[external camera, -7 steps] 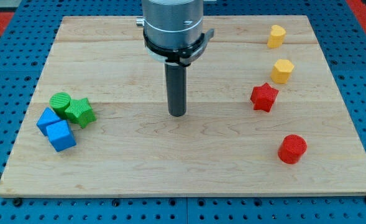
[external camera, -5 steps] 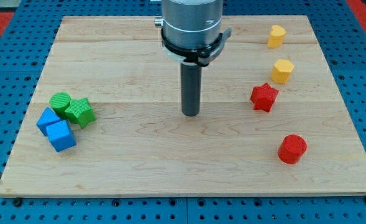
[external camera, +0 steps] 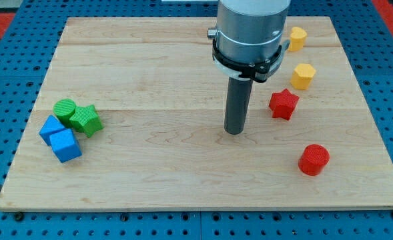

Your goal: Move the red star above the green circle

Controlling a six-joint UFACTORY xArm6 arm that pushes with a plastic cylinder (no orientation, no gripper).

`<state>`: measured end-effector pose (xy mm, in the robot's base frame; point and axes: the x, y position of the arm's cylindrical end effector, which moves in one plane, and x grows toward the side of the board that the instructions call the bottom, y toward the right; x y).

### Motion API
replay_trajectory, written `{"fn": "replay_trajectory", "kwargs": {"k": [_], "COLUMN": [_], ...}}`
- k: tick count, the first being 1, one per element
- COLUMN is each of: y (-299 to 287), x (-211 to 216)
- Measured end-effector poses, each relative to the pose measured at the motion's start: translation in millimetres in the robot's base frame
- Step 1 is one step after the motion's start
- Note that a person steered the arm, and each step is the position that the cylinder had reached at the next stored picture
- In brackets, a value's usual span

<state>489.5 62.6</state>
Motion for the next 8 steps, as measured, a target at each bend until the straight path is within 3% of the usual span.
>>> {"fn": "replay_trajectory", "kwargs": {"k": [8], "y": [30.1], "x": [9.9]}}
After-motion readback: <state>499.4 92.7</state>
